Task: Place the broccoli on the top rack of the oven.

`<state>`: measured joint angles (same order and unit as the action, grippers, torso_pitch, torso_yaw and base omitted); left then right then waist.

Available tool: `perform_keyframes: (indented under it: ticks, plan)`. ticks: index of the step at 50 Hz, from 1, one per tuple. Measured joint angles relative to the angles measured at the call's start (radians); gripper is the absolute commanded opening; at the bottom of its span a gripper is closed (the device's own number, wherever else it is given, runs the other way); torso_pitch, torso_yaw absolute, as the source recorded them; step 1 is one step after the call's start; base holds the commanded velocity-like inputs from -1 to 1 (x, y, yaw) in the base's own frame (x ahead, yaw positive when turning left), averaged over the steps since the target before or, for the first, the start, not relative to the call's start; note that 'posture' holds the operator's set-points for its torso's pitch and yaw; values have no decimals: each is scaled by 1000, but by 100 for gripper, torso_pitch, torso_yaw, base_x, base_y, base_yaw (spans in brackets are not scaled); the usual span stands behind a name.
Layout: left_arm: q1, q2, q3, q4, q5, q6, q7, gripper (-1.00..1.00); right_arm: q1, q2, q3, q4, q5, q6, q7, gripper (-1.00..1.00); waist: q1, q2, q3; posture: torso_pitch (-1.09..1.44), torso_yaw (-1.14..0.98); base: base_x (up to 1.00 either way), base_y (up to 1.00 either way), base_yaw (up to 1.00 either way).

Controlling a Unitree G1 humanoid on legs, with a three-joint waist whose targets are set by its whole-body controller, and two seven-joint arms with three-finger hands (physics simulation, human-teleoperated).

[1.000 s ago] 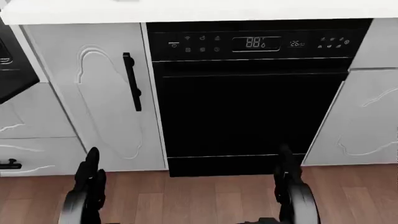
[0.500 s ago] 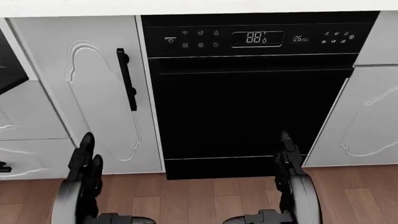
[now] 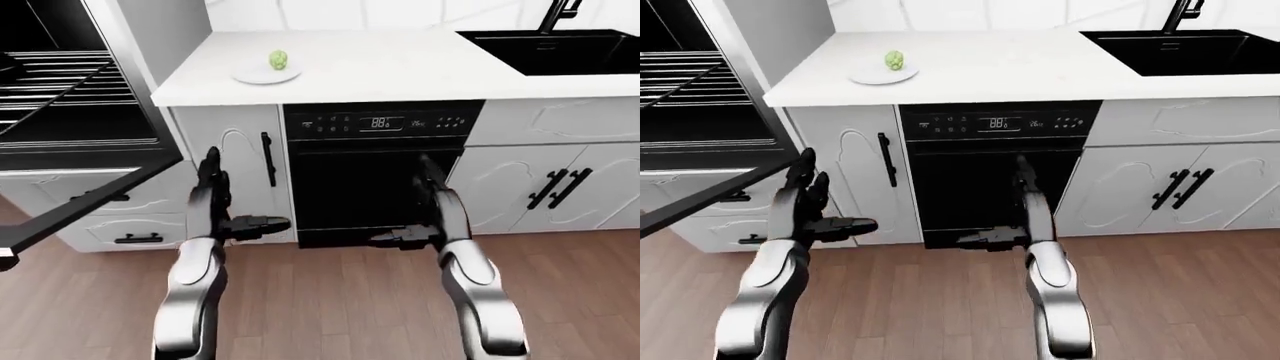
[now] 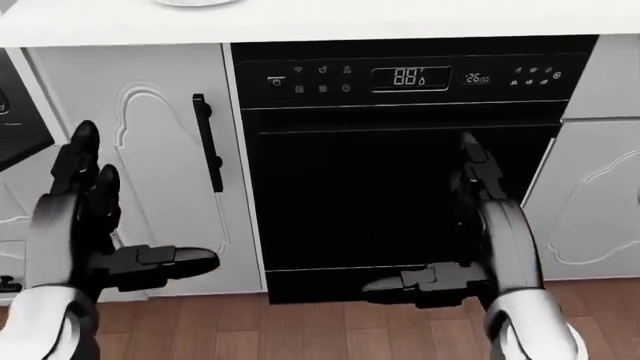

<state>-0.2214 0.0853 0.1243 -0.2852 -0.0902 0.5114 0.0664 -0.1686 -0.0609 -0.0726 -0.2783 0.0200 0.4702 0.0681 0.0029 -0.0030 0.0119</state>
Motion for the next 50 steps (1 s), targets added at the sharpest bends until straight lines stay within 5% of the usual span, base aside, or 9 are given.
perform_keyframes:
  ticks: [8,31,39,45,50]
  plan:
    - [-102,50,42,-36,-21,132,17,100,-109,-54,-57,-106,36,180,-34,100,2,-1,2,0,0,0,0,0]
    - [-290,154,100,-48,-85,295,65,100,-331,-120,-66,-168,52,425,-18,100,-1,-2,16,0,0,4,0,0]
    - [-294,161,87,-48,-106,308,64,100,-325,-122,-75,-160,48,425,-27,100,-5,61,27,0,0,18,0,0]
    - [-286,166,103,-29,-94,306,76,100,-310,-114,-52,-147,60,422,-12,100,6,43,18,0,0,19,0,0]
    - [-299,171,102,-36,-95,294,71,100,-323,-121,-63,-164,54,417,-16,100,14,-29,20,0,0,20,0,0]
